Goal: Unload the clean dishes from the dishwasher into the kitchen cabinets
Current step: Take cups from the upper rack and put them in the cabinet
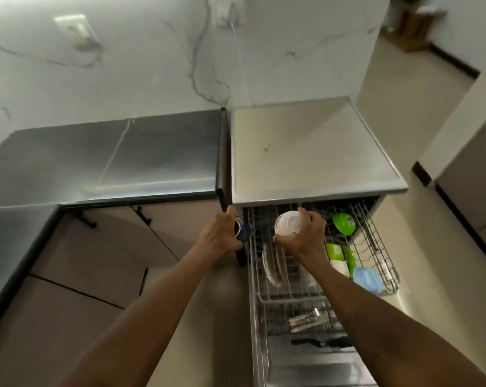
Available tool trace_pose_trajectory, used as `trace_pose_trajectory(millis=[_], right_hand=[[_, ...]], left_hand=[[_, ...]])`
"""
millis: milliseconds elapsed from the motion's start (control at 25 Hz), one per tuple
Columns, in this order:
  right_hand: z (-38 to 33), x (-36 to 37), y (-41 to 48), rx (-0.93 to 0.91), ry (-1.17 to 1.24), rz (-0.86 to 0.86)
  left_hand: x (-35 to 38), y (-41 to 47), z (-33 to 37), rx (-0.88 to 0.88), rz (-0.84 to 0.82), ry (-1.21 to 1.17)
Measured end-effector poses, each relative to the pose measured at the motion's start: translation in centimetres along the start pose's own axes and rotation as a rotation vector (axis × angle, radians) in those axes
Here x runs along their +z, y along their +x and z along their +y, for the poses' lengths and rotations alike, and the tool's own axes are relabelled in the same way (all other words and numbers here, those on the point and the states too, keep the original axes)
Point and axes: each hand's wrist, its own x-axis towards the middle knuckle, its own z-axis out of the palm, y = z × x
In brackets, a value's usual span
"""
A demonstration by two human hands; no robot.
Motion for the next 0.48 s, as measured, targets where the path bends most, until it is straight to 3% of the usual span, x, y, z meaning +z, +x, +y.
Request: trace_pose_trajectory(millis=[160, 480], right_hand=[[-8.9, 0.1, 0.0, -0.160, -0.038, -0.014], [-26.3, 3.7, -2.0, -0.390, -0.006, 0.090]], left_hand=[[-7.5, -2.6, -2.9, -0.007, 0.141, 0.014], [-20.4, -5.7, -12.0, -0.030, 0.263, 0.052]])
